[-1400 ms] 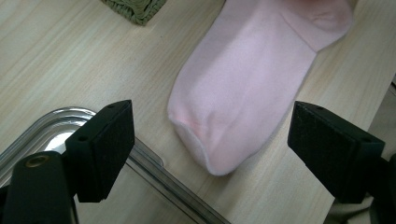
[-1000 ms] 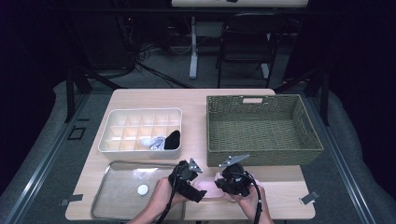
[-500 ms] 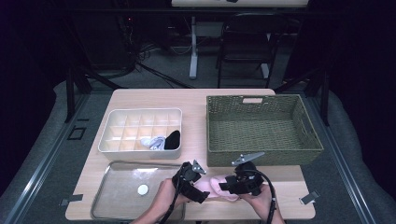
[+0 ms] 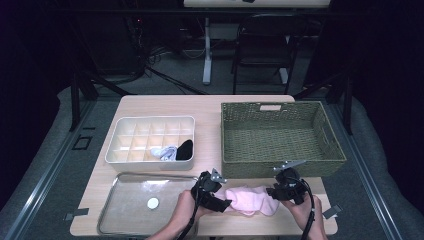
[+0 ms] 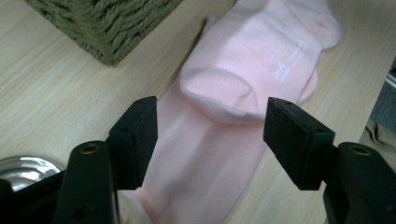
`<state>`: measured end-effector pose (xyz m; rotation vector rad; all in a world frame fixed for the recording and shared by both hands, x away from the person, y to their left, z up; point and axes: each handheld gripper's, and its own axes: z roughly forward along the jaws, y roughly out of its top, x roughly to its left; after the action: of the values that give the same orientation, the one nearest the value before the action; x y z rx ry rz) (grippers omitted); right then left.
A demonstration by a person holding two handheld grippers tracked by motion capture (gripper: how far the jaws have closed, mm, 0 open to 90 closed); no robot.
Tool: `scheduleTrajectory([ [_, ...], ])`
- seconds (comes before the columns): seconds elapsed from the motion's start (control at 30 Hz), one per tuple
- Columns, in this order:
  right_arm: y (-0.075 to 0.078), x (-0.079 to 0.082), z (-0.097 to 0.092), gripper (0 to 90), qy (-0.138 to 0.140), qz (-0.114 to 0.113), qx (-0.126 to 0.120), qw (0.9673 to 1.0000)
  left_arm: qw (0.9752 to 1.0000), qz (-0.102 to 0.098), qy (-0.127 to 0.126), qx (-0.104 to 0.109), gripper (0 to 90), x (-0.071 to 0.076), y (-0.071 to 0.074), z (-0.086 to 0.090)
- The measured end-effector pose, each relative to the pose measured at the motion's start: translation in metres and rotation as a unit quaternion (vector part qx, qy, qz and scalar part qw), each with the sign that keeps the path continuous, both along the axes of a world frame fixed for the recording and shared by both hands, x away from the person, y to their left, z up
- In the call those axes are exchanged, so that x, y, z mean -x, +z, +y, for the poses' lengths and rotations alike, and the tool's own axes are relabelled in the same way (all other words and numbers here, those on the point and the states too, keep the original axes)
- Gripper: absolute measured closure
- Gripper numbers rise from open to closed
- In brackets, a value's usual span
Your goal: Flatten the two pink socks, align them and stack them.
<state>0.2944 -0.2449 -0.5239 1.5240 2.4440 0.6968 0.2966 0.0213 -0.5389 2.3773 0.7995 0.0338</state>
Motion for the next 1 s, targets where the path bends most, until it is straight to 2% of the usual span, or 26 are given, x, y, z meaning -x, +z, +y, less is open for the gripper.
scheduleTrajectory([
  [0.03,-0.002,-0.001,-0.002,62.4,-0.003,0.006,-0.002,1.0,1.0,0.001,0.001,0.001,37.8,0.0,-0.001,-0.001],
  [0.13,-0.009,-0.003,-0.002,62.6,-0.007,0.021,0.012,0.9997,1.0,0.004,0.003,0.0,42.6,-0.001,-0.004,-0.002],
  [0.17,-0.01,-0.004,-0.003,62.6,-0.005,0.035,0.015,0.9993,1.0,0.002,0.004,0.0,43.7,-0.002,-0.004,-0.002],
  [0.27,-0.015,-0.005,-0.002,62.4,-0.013,0.054,0.023,0.9982,1.0,0.004,0.004,0.0,48.4,-0.002,-0.008,-0.003],
  [0.3,-0.016,-0.005,-0.003,62.4,-0.012,0.061,0.031,0.9976,1.0,0.003,0.003,-0.004,49.5,-0.002,-0.009,-0.004],
  [0.37,-0.017,-0.006,-0.003,61.8,-0.015,0.067,0.031,0.9971,0.9999,0.01,0.002,-0.009,50.0,-0.002,-0.011,-0.004],
  [0.5,-0.02,-0.006,-0.003,61.7,-0.019,0.075,0.034,0.9964,0.9998,0.012,-0.007,-0.011,49.7,-0.001,-0.014,-0.007],
  [0.6,-0.023,-0.006,-0.002,65.9,-0.014,0.084,0.04,0.9956,0.9997,0.008,-0.015,-0.015,52.7,0.0,-0.015,-0.009],
  [0.7,-0.023,-0.005,0.001,70.3,-0.014,0.082,0.039,0.9958,0.9994,-0.003,-0.02,-0.026,56.7,0.003,-0.017,-0.012],
  [0.73,-0.024,-0.005,0.002,71.8,-0.016,0.077,0.033,0.9964,0.9994,0.0,-0.027,-0.022,58.1,0.003,-0.017,-0.012],
  [0.9,-0.023,-0.005,0.001,76.6,-0.009,0.087,0.039,0.9954,0.9981,-0.012,-0.046,-0.04,69.2,0.004,-0.02,-0.02],
  [1.0,-0.022,-0.004,0.001,78.4,-0.007,0.083,0.04,0.9958,0.9974,-0.024,-0.05,-0.046,78.8,0.006,-0.021,-0.021],
])
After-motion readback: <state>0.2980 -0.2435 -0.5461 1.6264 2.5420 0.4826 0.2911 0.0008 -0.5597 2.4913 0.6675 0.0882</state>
